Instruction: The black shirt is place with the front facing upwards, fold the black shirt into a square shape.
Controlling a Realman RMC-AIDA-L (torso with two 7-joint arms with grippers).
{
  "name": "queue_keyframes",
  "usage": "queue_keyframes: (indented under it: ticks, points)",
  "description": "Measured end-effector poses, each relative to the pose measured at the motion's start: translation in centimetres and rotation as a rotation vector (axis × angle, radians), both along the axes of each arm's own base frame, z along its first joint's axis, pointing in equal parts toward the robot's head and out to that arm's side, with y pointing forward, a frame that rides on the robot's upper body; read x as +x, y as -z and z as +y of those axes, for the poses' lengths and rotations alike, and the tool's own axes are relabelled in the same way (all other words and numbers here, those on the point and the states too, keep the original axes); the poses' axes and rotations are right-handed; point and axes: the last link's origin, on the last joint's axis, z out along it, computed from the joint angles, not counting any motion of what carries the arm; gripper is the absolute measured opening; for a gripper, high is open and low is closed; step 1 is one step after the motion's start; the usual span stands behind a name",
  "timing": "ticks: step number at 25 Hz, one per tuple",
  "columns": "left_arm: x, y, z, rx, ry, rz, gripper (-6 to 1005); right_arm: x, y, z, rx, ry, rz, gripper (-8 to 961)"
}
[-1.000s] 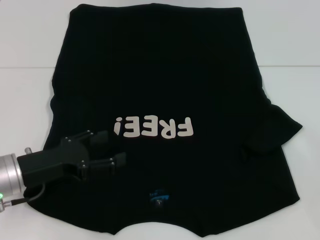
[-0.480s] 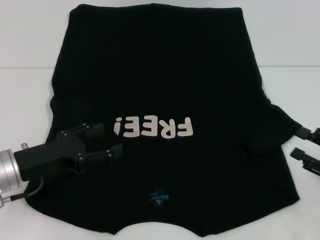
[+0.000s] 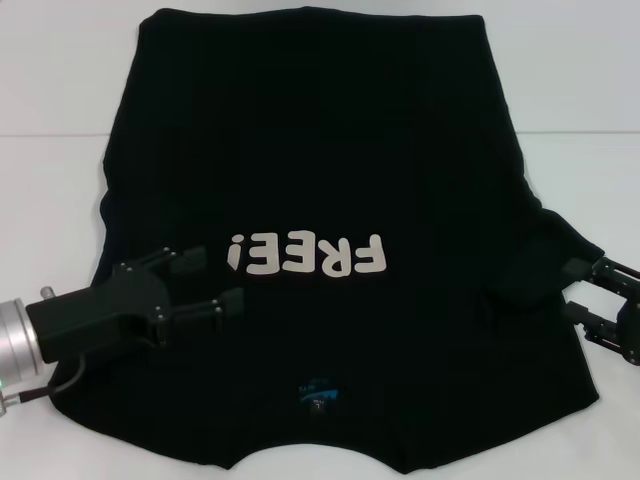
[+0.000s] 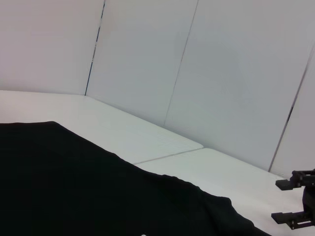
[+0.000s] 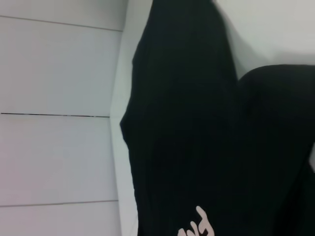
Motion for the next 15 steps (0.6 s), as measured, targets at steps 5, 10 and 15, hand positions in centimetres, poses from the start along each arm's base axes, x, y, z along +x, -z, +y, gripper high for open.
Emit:
queue_keyframes:
  ticks: [5, 10, 15]
  points:
    - [0.0, -0.1, 0.0, 0.005, -0.002, -0.002, 908, 0.2, 0.2, 0.3, -0.01, 0.016, -0.027, 732]
    - [0.0, -0.1, 0.1, 0.009, -0.003, -0.003, 908, 0.1, 0.8, 0.9, -0.022, 0.014, -0.063, 732]
    - [0.0, -0.1, 0.1, 0.009, -0.003, -0.004, 908, -0.4, 1.6, 1.8, -0.03, 0.008, -0.098, 732]
